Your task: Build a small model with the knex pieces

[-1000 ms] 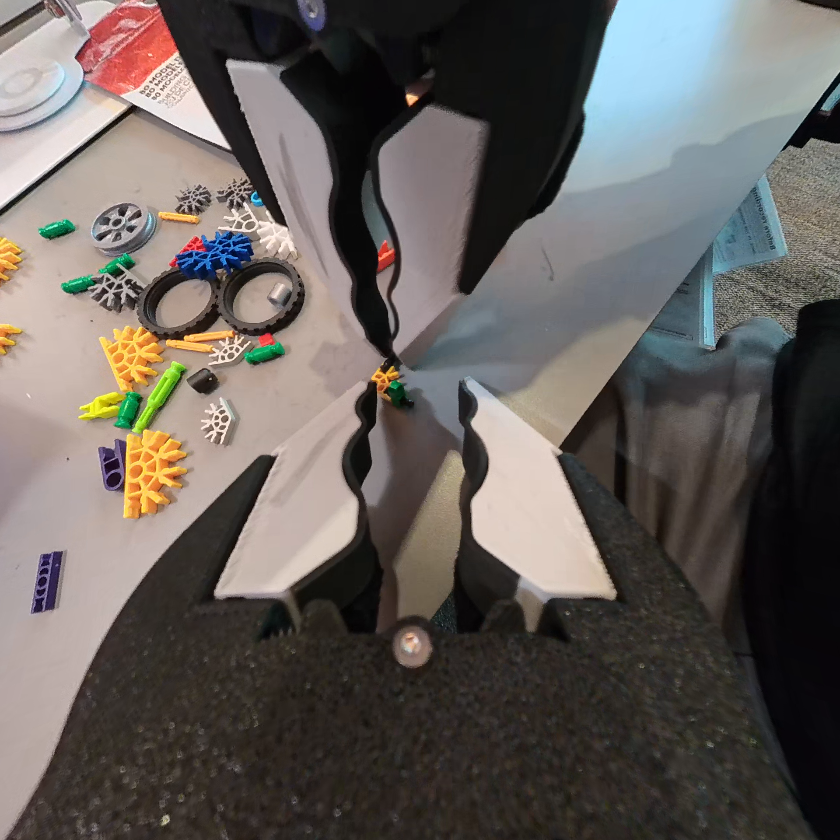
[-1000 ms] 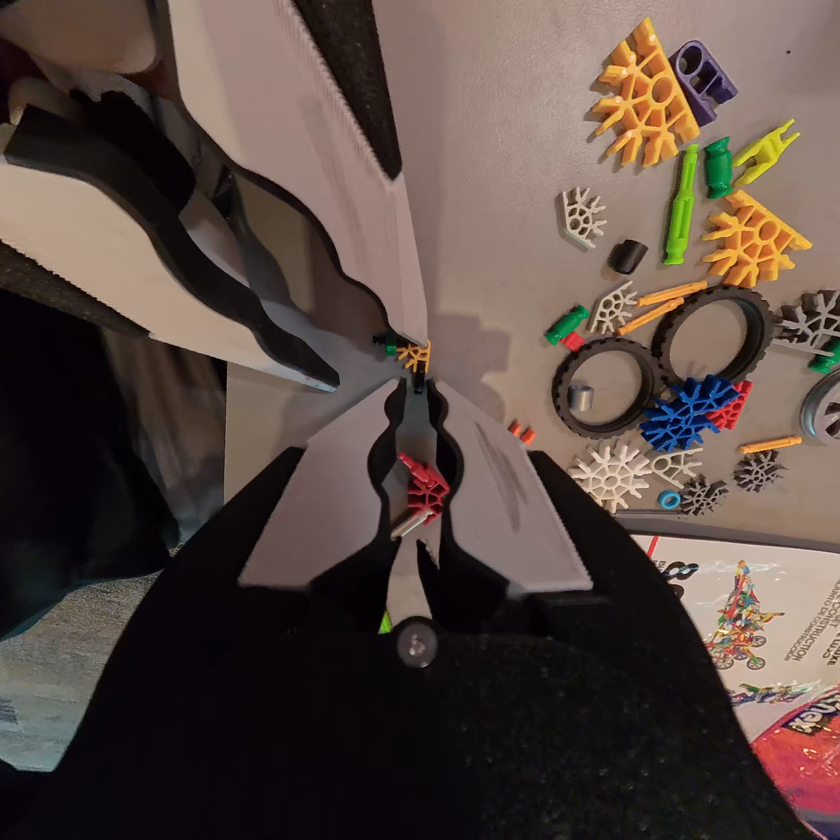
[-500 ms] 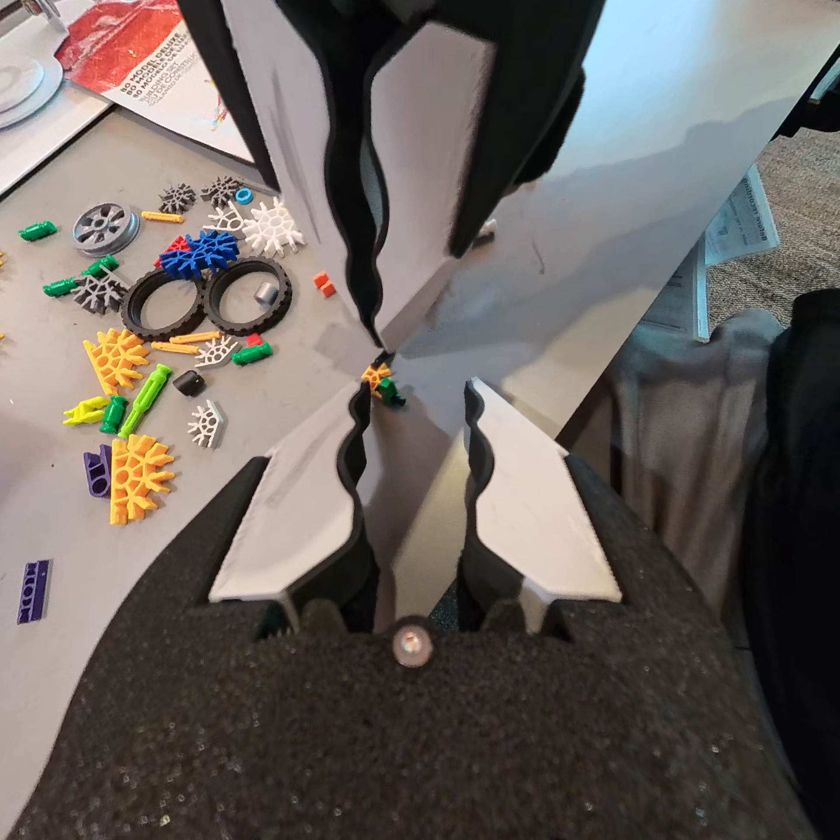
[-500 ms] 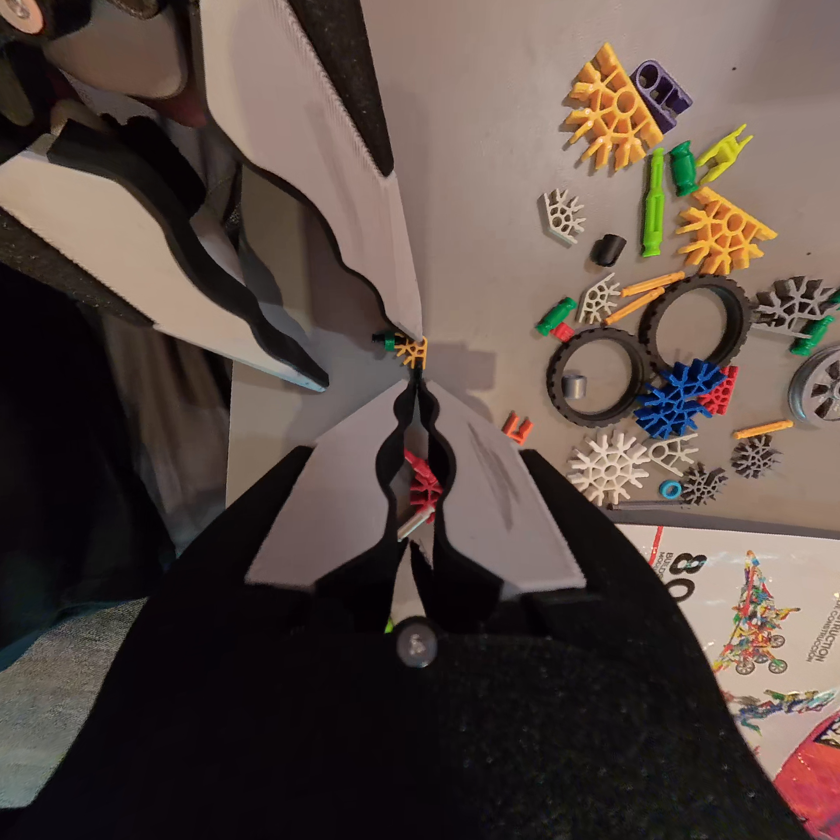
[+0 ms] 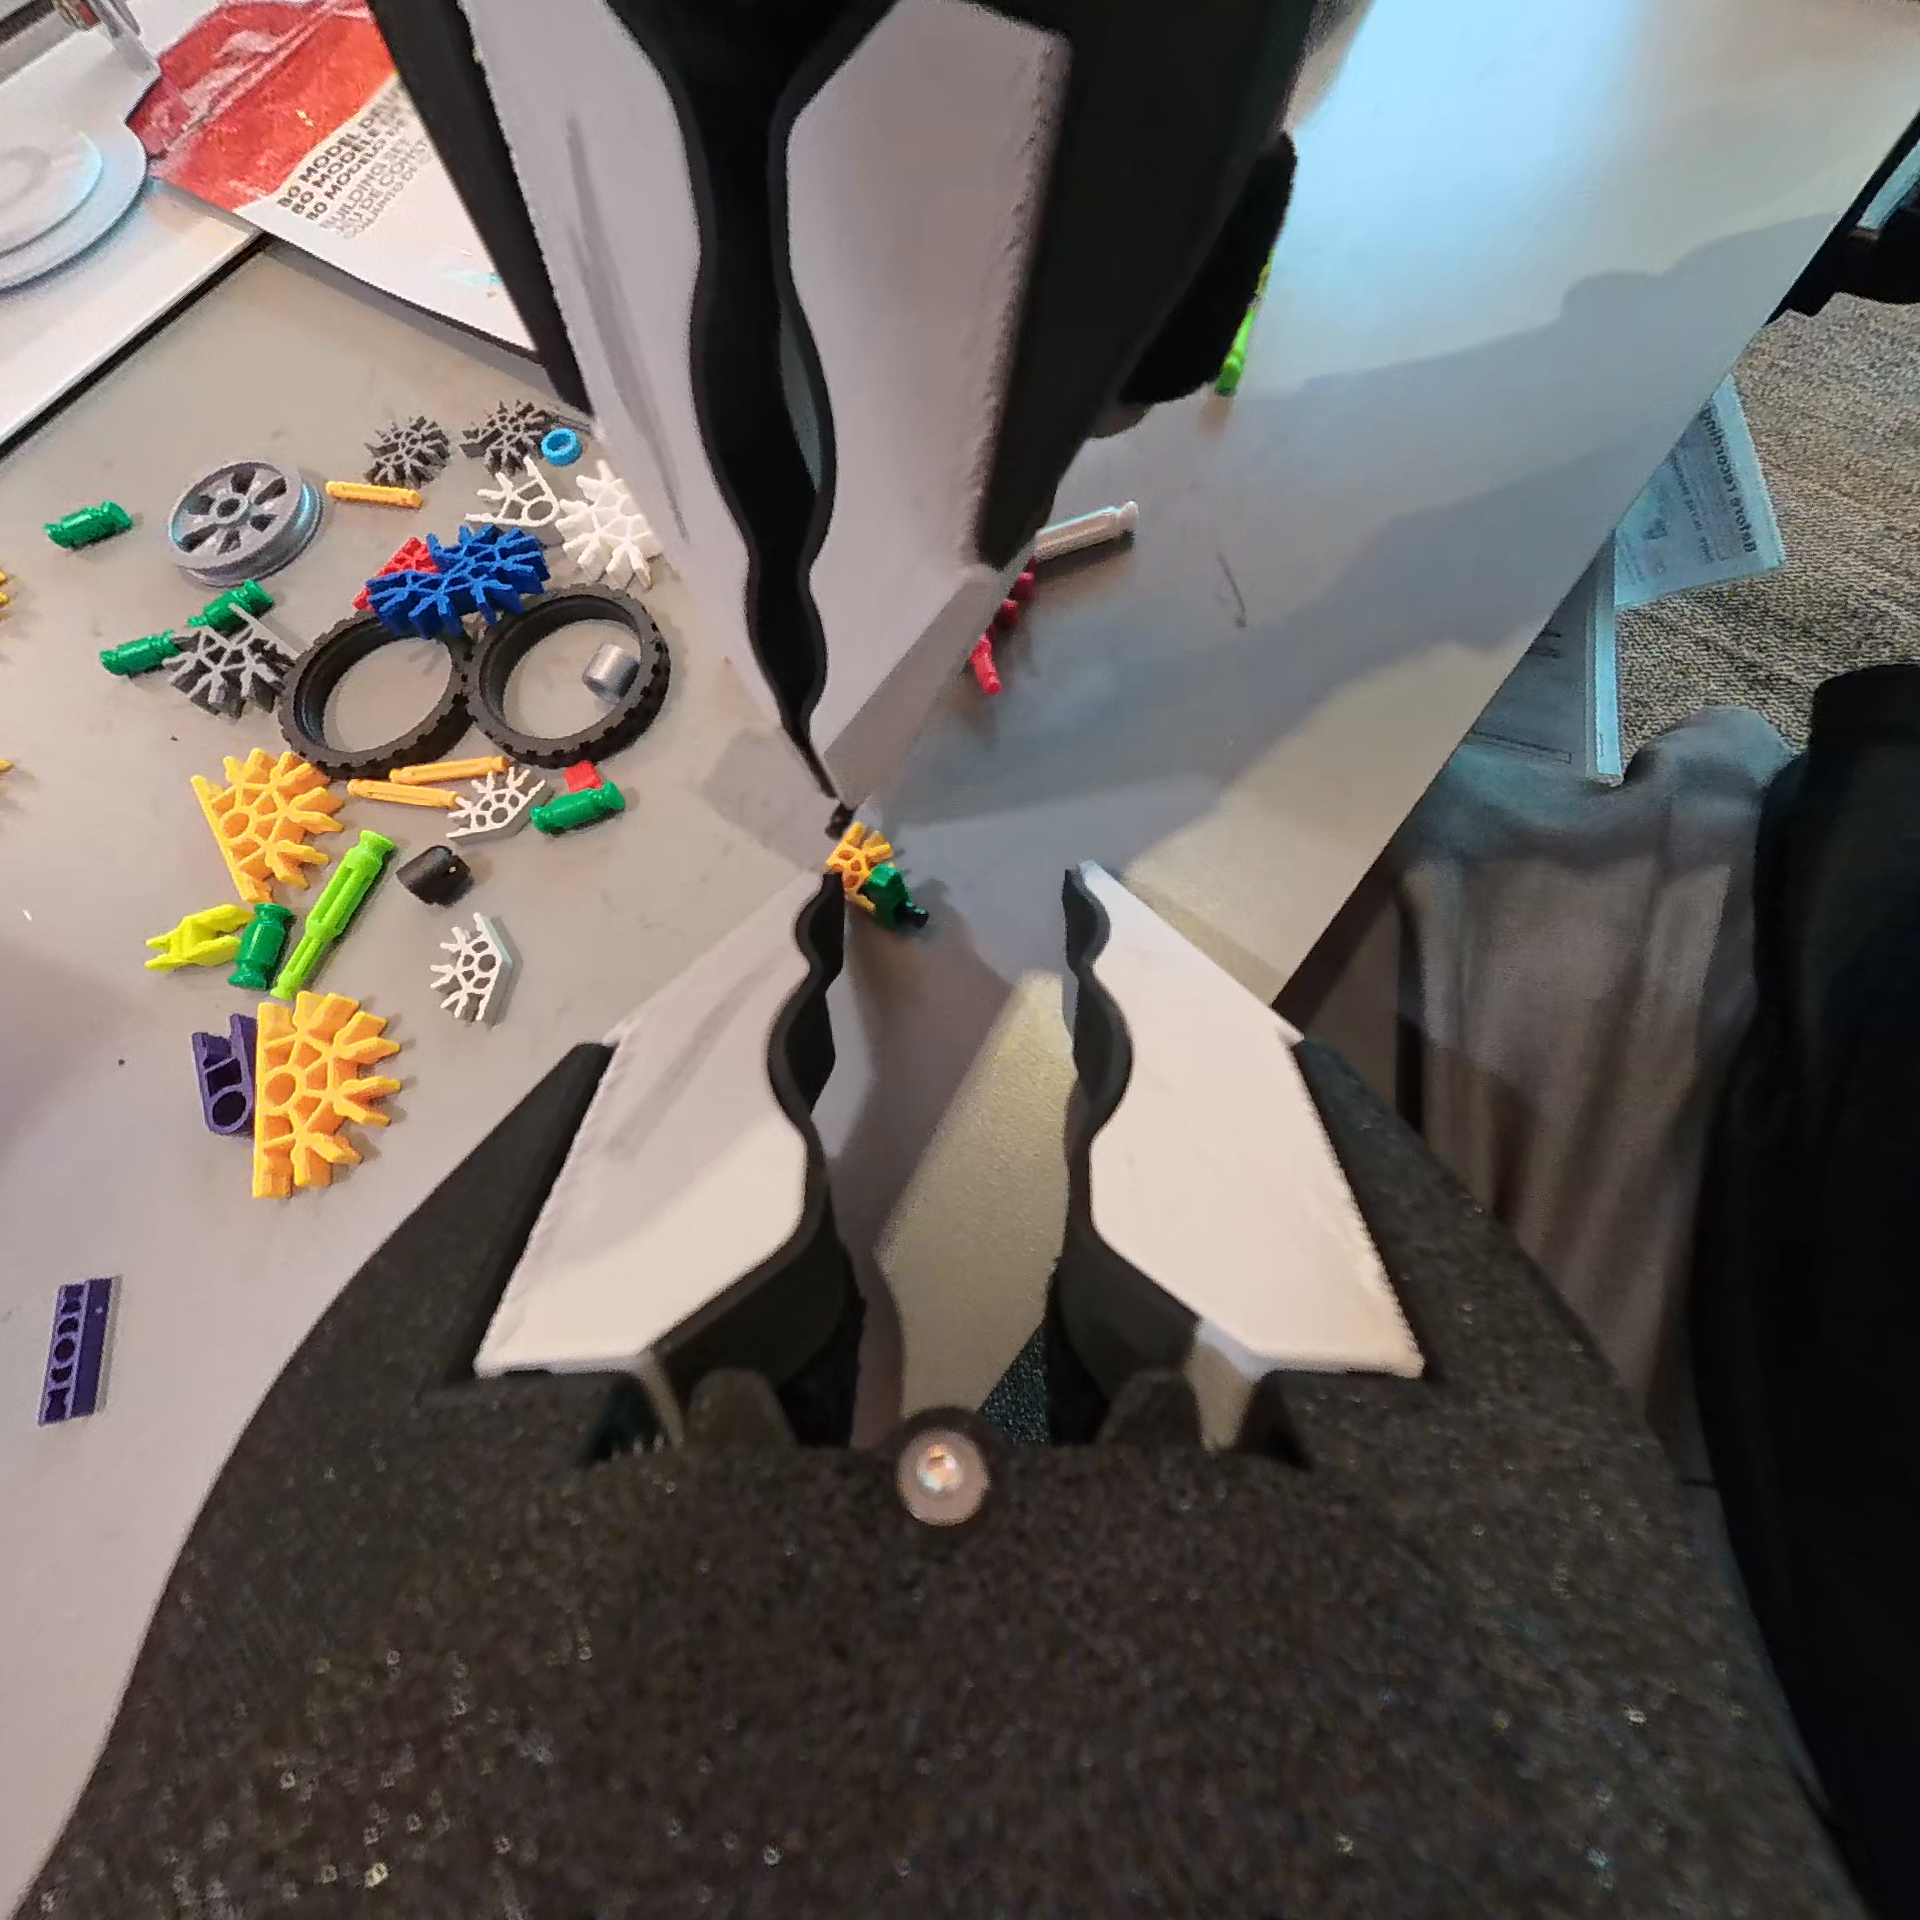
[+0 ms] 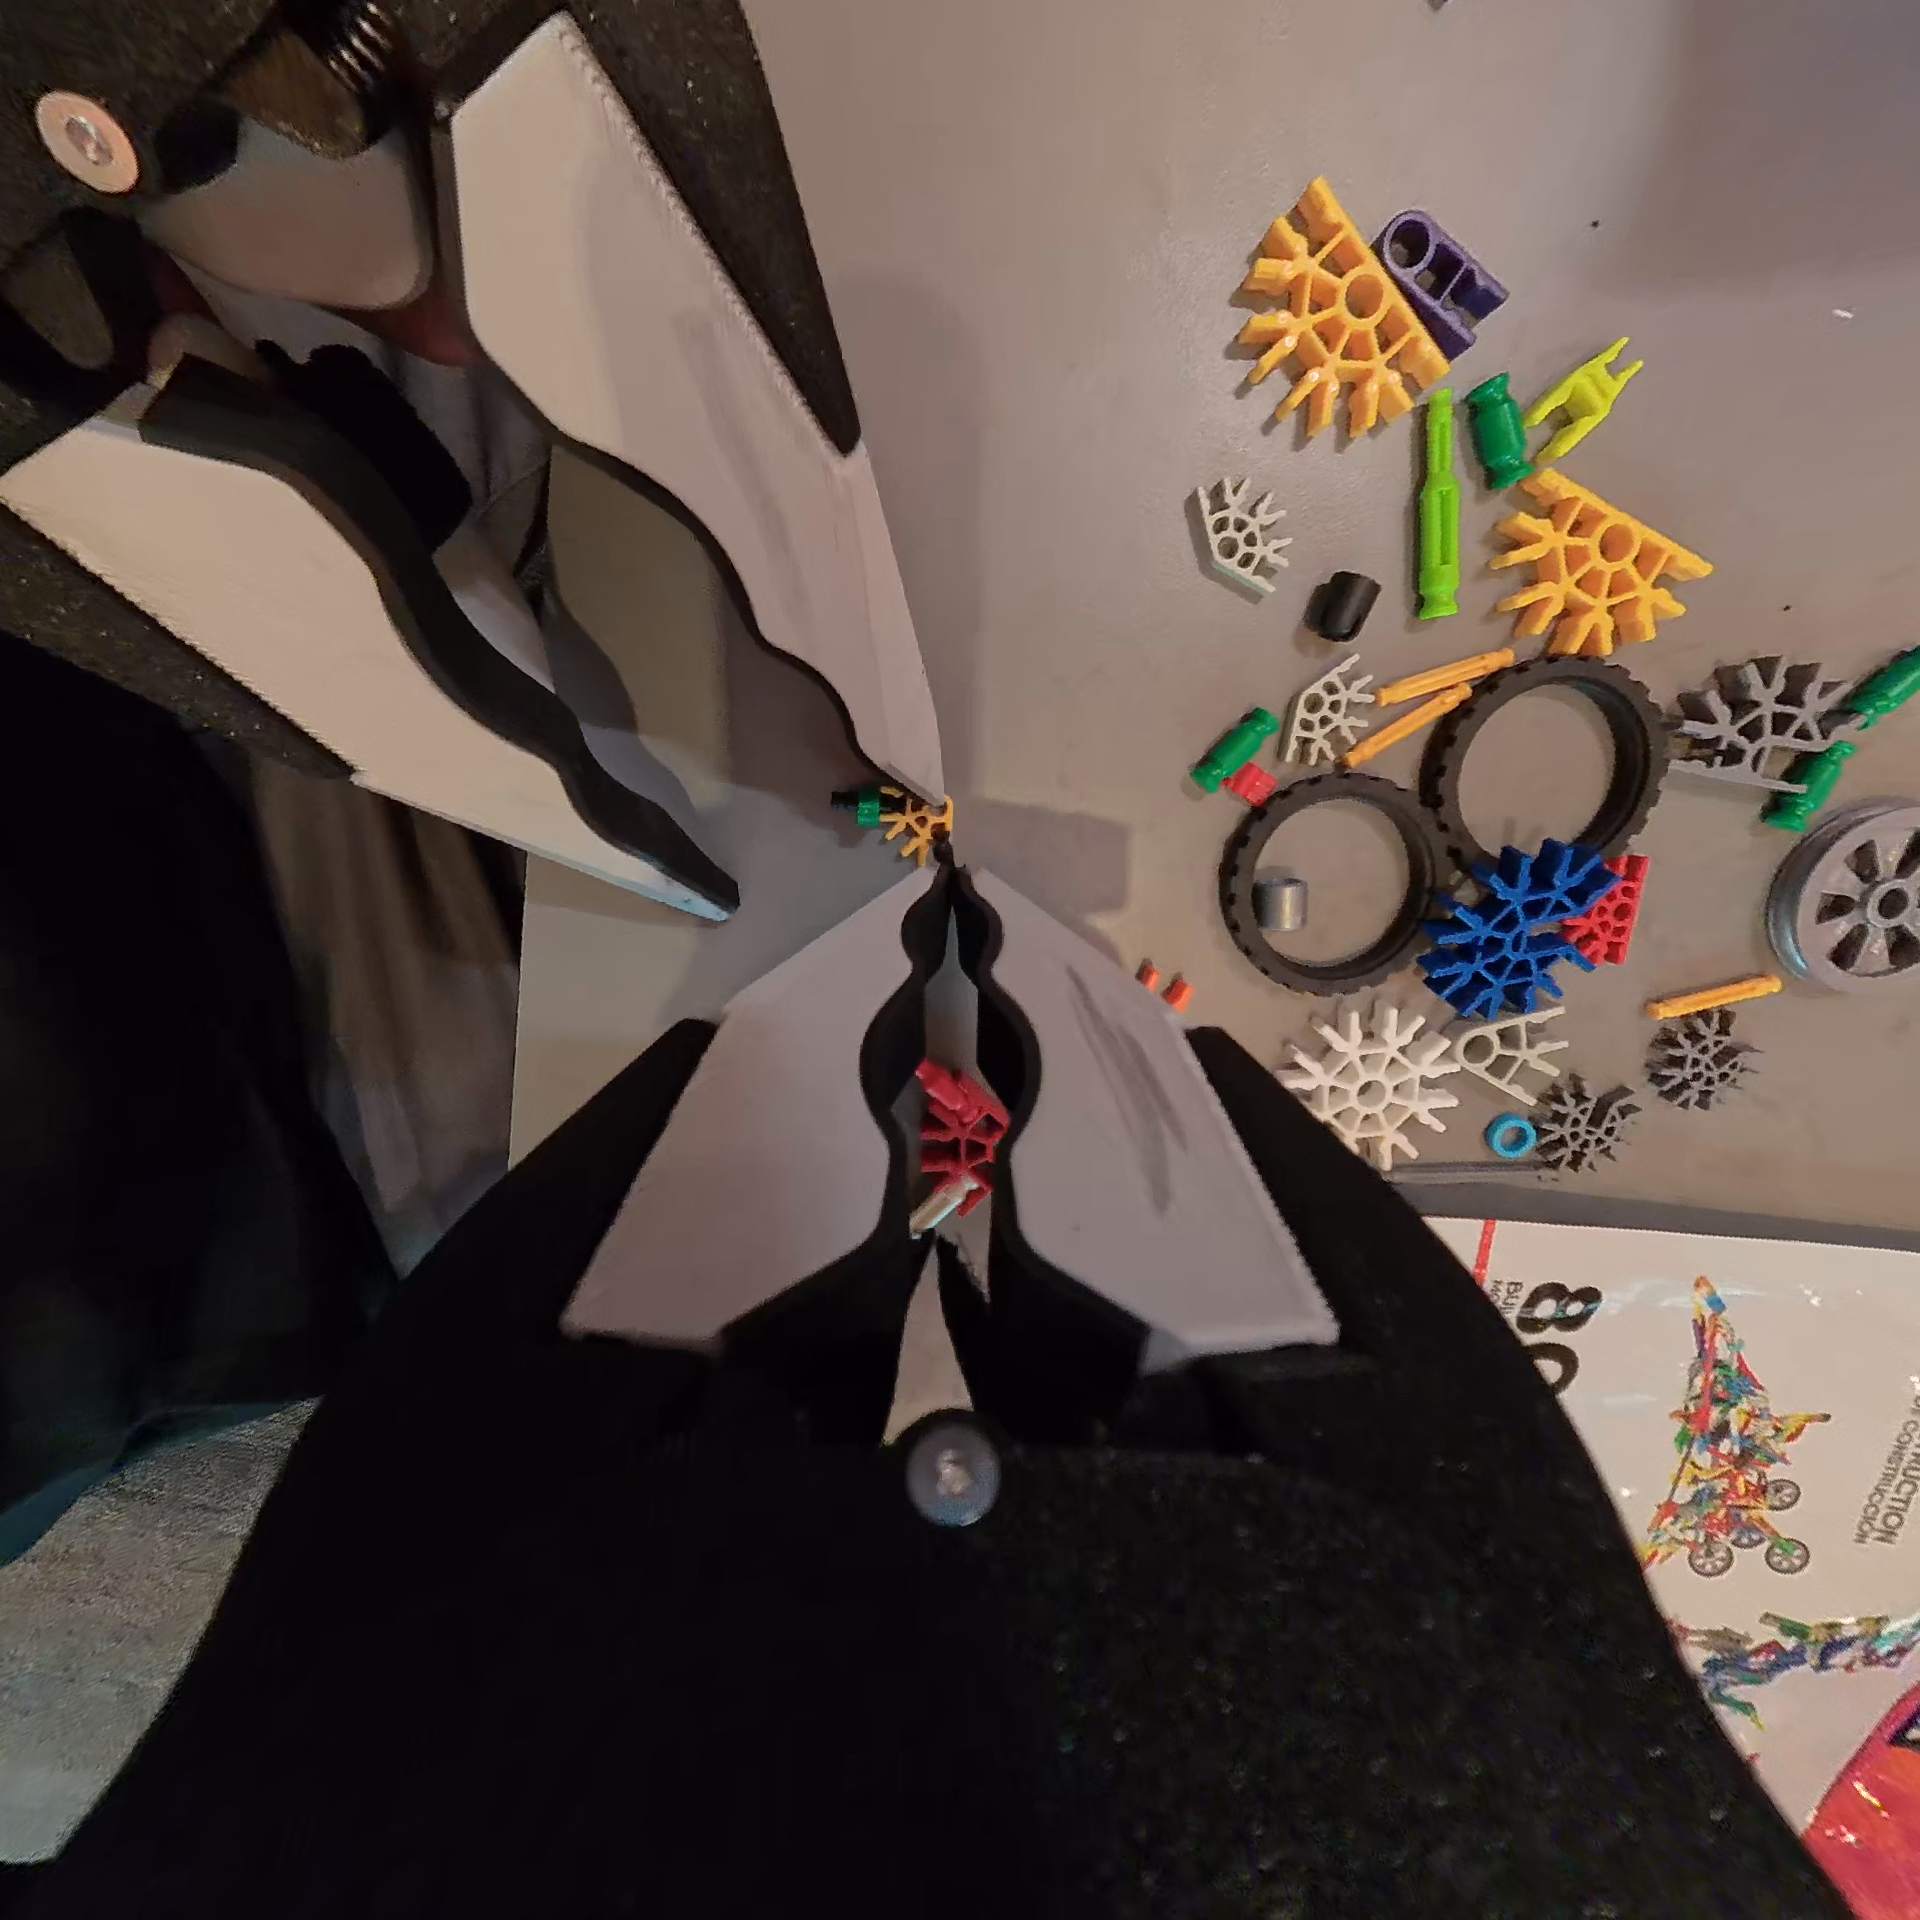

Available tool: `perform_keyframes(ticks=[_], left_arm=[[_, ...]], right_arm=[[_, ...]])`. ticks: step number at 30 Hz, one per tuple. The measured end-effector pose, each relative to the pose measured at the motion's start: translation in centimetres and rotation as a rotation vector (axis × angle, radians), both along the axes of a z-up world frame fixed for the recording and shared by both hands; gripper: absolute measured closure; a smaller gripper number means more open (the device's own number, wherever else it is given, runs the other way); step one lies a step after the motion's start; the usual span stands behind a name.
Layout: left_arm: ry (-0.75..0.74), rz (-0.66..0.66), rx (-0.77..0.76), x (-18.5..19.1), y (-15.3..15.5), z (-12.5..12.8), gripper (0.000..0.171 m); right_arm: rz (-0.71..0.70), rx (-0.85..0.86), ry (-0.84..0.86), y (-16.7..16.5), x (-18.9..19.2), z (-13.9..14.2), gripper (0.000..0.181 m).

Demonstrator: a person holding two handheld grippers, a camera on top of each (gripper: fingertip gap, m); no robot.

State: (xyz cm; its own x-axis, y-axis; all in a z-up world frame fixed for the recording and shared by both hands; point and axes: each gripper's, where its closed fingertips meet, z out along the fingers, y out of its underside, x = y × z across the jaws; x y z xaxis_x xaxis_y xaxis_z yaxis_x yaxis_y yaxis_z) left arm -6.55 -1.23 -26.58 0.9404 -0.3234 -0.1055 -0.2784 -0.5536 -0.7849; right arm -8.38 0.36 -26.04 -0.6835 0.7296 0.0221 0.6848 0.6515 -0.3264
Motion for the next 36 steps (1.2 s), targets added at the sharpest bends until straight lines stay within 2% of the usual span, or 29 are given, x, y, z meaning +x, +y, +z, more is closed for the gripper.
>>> perform_keyframes(ticks=[5, 22, 29, 36], left_arm=[[0.001, 0.002, 0.0, 0.0, 0.0, 0.0, 0.131], [-0.002, 0.001, -0.004, 0.0, 0.0, 0.0, 0.131], [-0.003, 0.001, -0.003, 0.0, 0.0, 0.0, 0.131], [-0.003, 0.001, -0.004, 0.0, 0.0, 0.0, 0.131]], right_arm=[[0.008, 0.01, -0.03, 0.1, 0.4, -0.8, 0.181], [0.005, 0.003, -0.027, 0.0, 0.4, -0.8, 0.181], [0.002, 0.002, -0.013, 0.1, 0.4, -0.4, 0.176], [-0.005, -0.026, 0.016, -0.2, -0.3, -0.2, 0.181]])
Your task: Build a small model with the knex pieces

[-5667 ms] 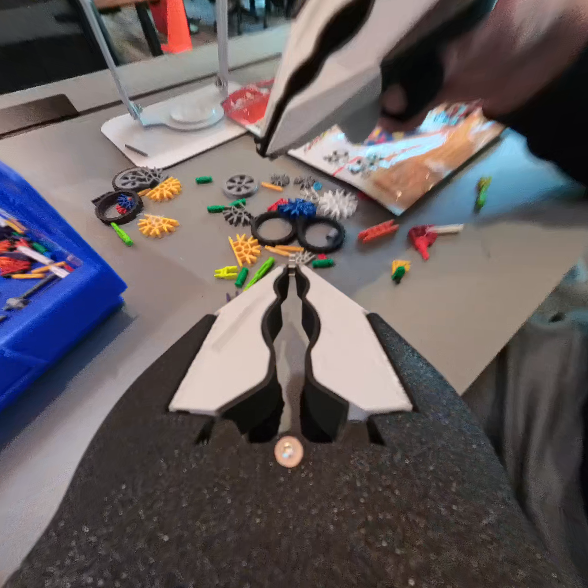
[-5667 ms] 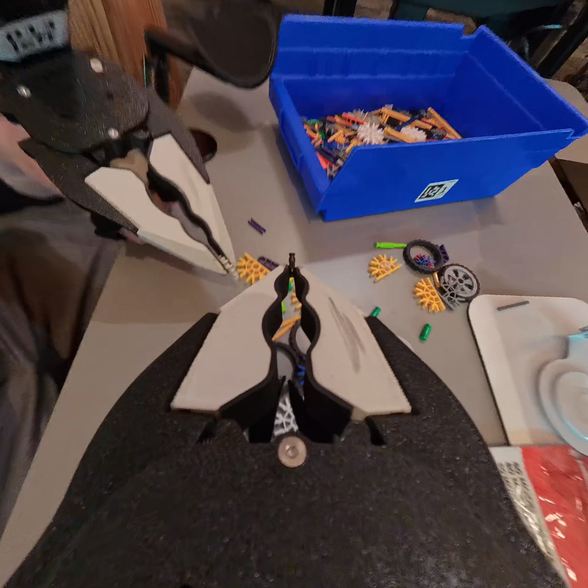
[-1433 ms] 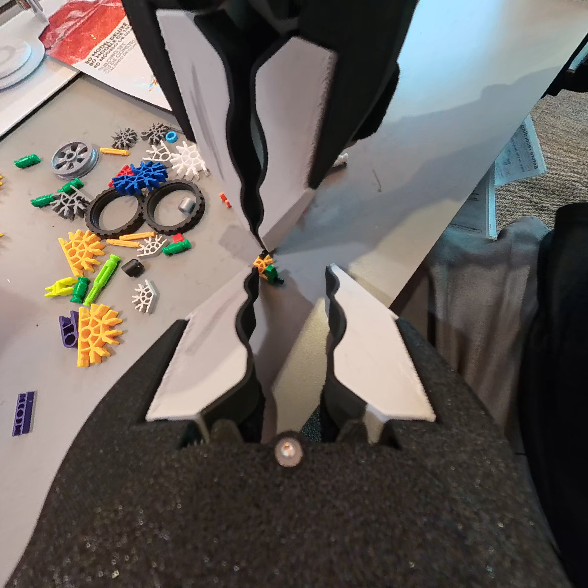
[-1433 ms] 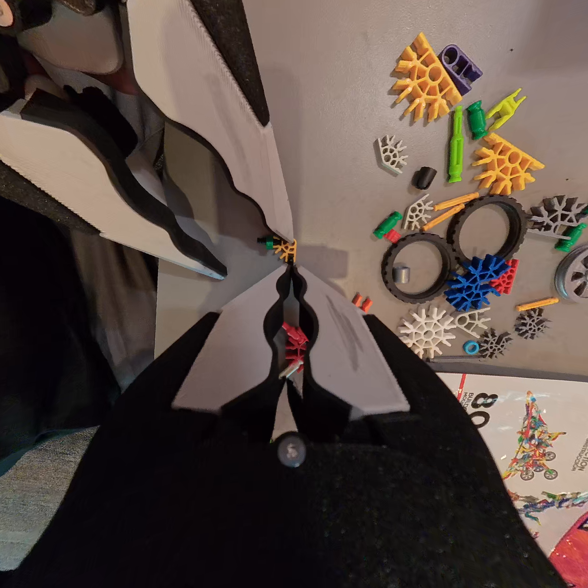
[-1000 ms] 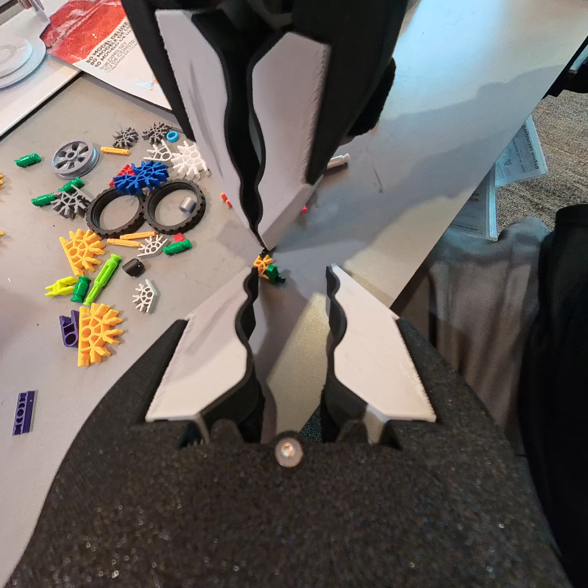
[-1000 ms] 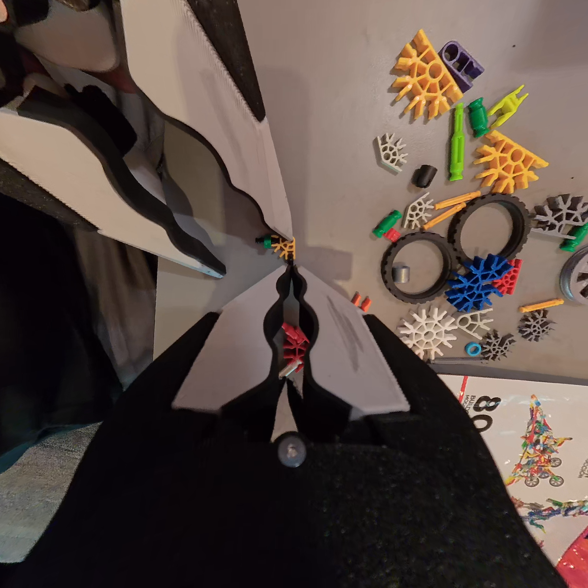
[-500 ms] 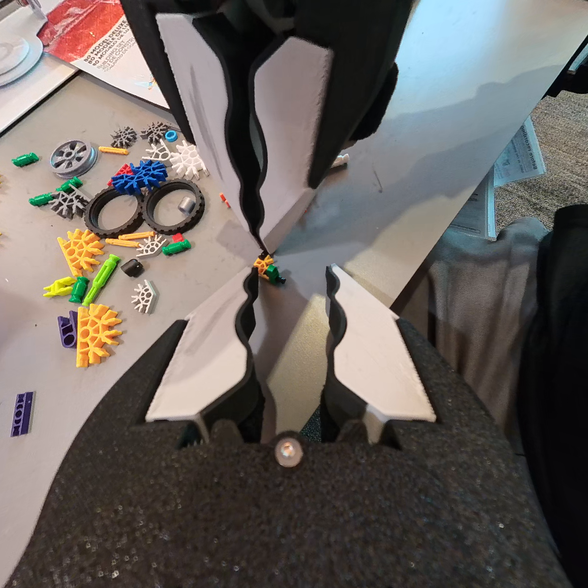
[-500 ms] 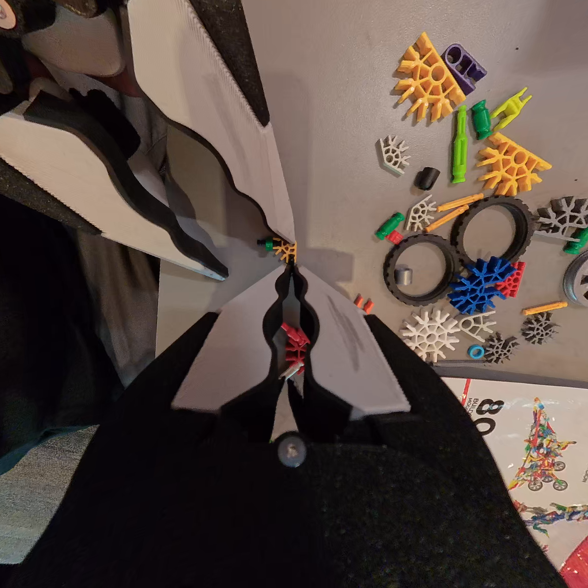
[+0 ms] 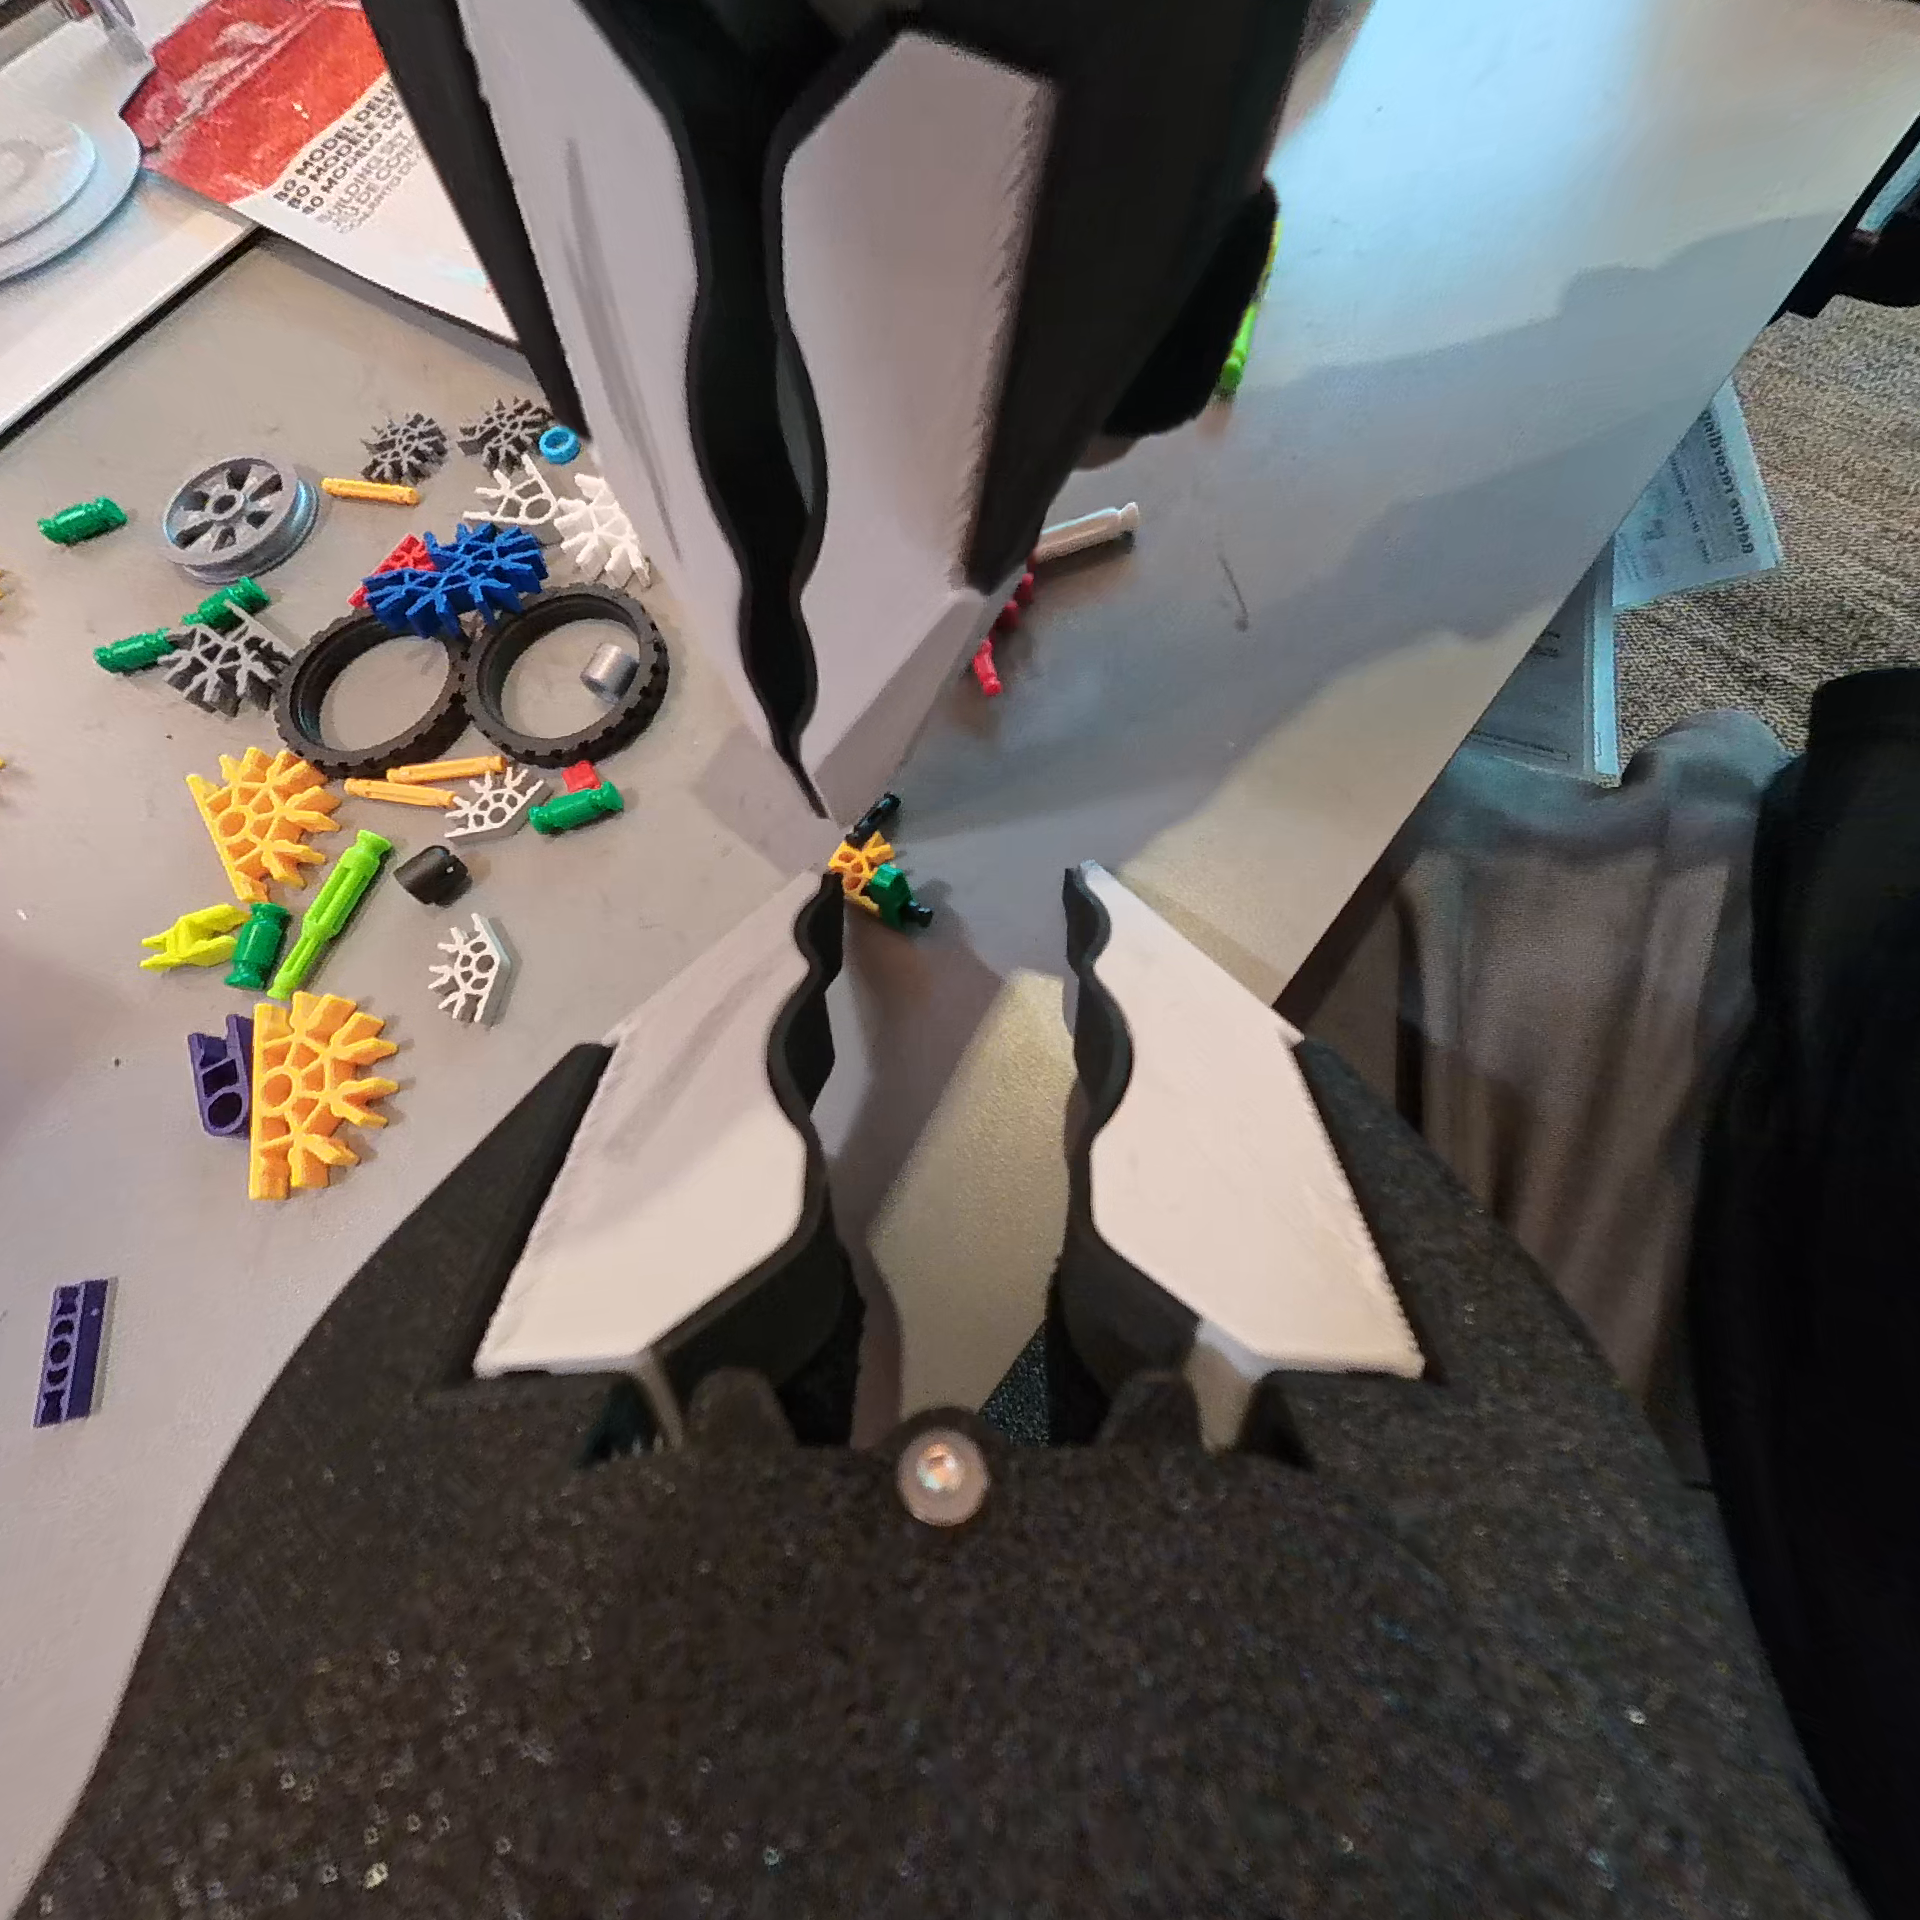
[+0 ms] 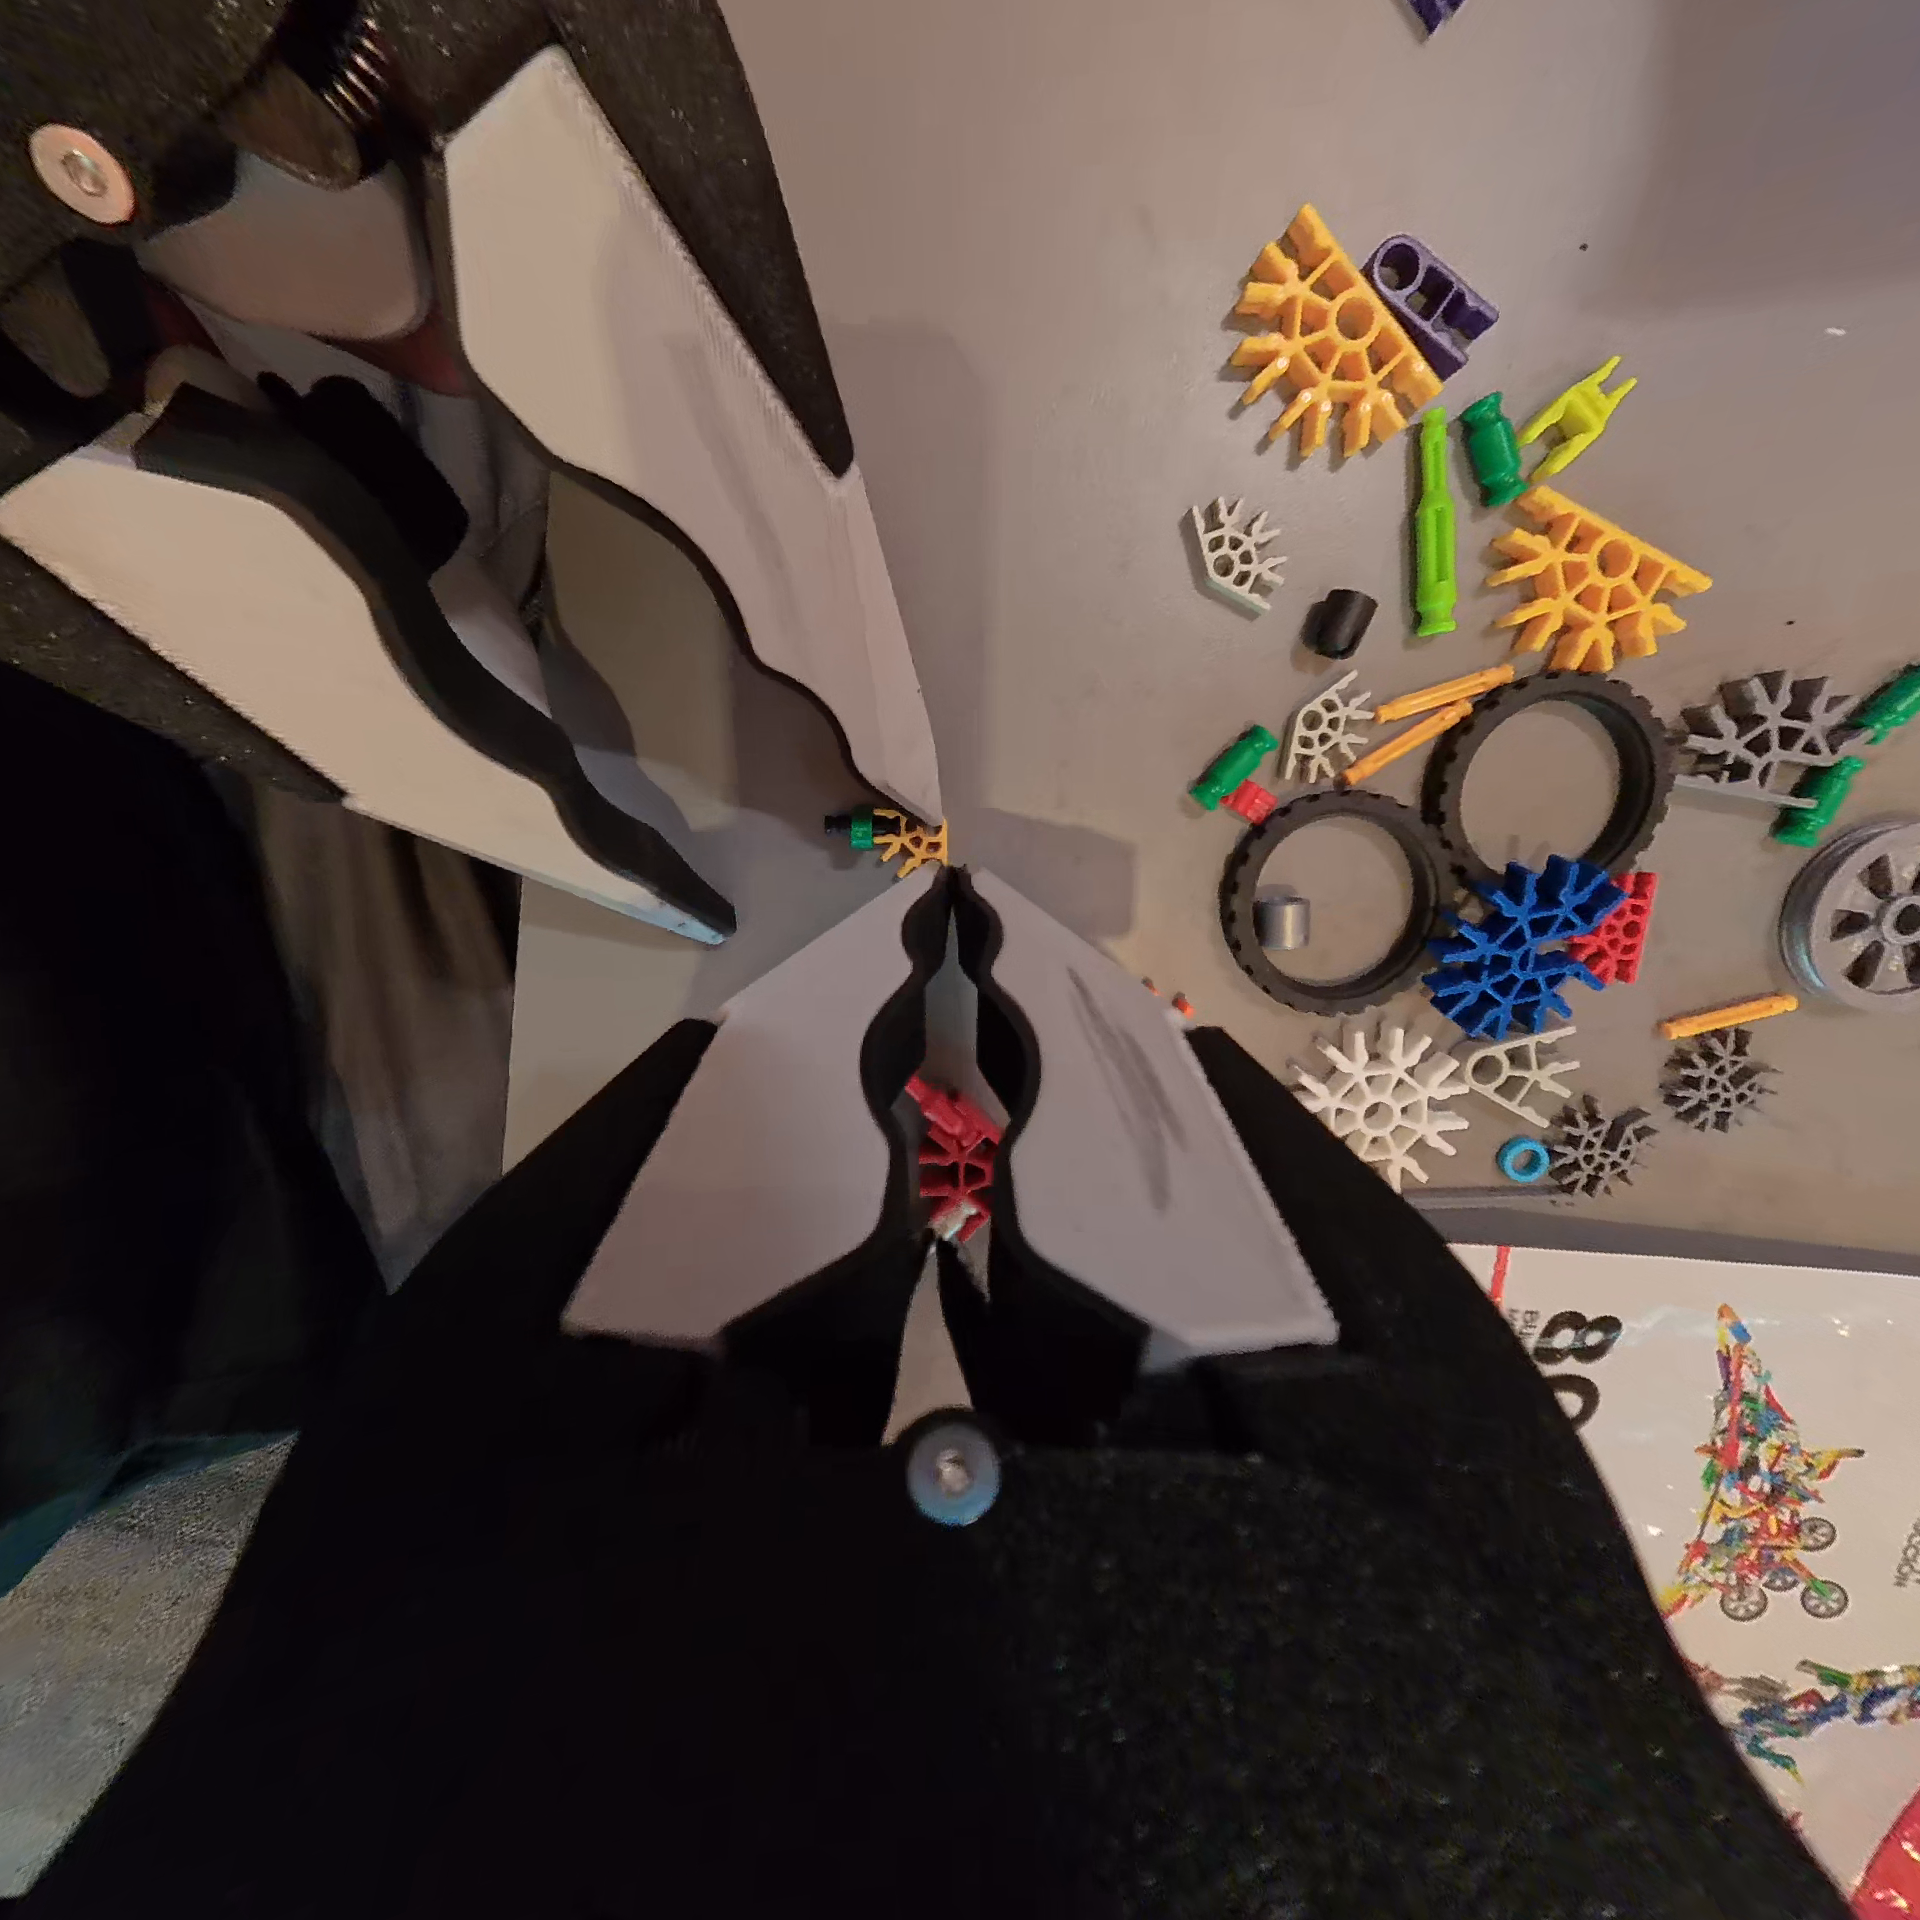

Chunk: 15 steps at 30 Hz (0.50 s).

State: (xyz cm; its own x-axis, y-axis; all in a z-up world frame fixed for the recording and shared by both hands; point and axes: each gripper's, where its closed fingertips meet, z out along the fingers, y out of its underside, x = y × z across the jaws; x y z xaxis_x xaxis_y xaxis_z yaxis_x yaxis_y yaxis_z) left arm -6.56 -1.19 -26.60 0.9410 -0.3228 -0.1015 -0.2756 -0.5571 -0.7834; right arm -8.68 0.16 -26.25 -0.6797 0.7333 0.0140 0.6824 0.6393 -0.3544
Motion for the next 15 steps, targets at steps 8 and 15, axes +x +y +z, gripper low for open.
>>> perform_keyframes(ticks=[8, 15], left_arm=[[-0.003, 0.001, 0.0, -0.01, 0.02, -0.01, 0.13], [-0.004, 0.002, -0.002, 0.01, 0.03, 0.0, 0.13]], right_arm=[[0.013, -0.005, -0.011, -0.2, 0.2, -0.37, 0.181], [-0.002, -0.029, -0.023, -0.17, 0.25, -0.4, 0.181]])
